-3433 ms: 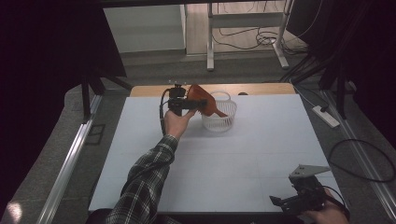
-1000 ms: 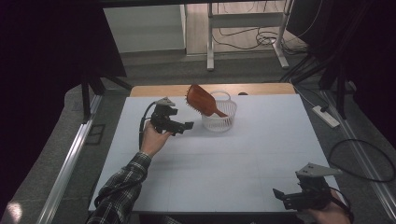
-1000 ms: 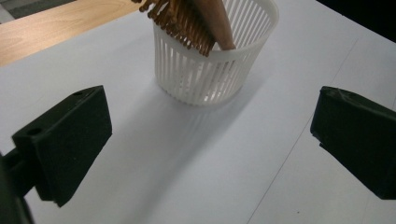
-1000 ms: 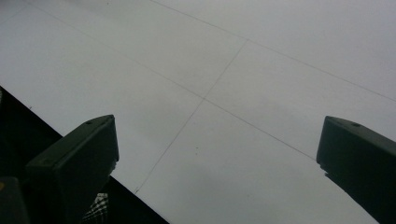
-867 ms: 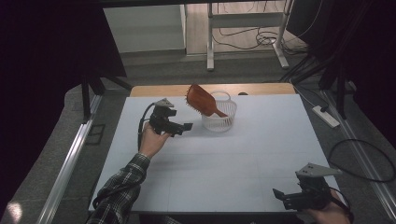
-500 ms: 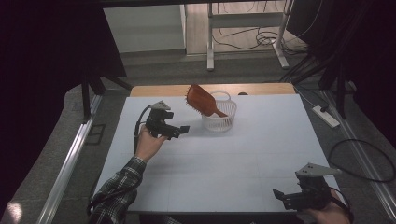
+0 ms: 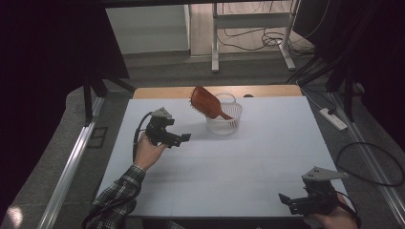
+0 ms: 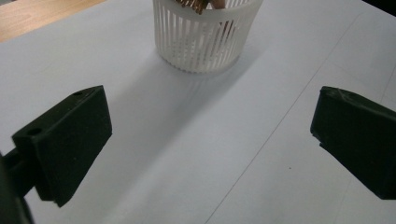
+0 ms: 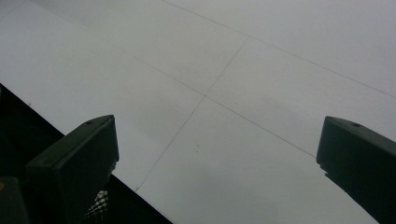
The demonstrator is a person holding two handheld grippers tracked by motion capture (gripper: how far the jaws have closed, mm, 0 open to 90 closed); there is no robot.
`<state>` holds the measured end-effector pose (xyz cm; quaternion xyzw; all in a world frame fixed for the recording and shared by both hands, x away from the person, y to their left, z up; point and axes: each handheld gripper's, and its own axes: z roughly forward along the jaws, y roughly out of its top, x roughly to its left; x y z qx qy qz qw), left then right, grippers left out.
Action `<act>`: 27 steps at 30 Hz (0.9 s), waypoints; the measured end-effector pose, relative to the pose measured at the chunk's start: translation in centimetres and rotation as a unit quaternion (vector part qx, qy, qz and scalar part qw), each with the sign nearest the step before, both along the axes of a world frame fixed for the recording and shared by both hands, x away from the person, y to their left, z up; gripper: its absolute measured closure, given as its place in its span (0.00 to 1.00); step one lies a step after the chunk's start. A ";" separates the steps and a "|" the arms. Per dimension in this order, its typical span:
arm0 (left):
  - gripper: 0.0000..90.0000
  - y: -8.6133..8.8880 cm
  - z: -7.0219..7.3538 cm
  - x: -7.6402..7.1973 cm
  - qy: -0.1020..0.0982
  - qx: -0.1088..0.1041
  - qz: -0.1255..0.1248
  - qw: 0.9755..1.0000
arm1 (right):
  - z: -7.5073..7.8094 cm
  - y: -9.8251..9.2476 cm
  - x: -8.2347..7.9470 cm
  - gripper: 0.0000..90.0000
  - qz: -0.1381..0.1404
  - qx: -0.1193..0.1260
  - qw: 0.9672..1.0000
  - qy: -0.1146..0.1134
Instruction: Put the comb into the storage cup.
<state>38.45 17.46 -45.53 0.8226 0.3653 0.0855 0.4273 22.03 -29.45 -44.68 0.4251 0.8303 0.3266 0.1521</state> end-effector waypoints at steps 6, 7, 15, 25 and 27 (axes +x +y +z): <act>0.00 0.2 0.0 -0.9 -0.001 0.001 -0.001 1.000 | 0.0 0.0 0.0 0.00 0.002 0.000 1.000 0.001; 0.00 0.3 0.1 -1.1 -0.001 0.001 0.000 1.000 | 0.0 0.0 0.0 0.00 0.002 0.000 1.000 0.001; 0.00 0.9 0.4 -2.4 -0.008 0.001 0.003 1.000 | 0.0 0.1 0.0 0.00 0.004 -0.001 1.000 0.001; 0.00 1.9 0.3 -3.8 0.001 -0.011 0.014 1.000 | 0.0 0.1 0.0 0.00 0.006 -0.004 1.000 0.002; 0.00 2.1 0.3 -4.1 0.001 -0.012 0.016 1.000 | 0.0 0.2 0.0 0.00 0.006 -0.004 1.000 0.002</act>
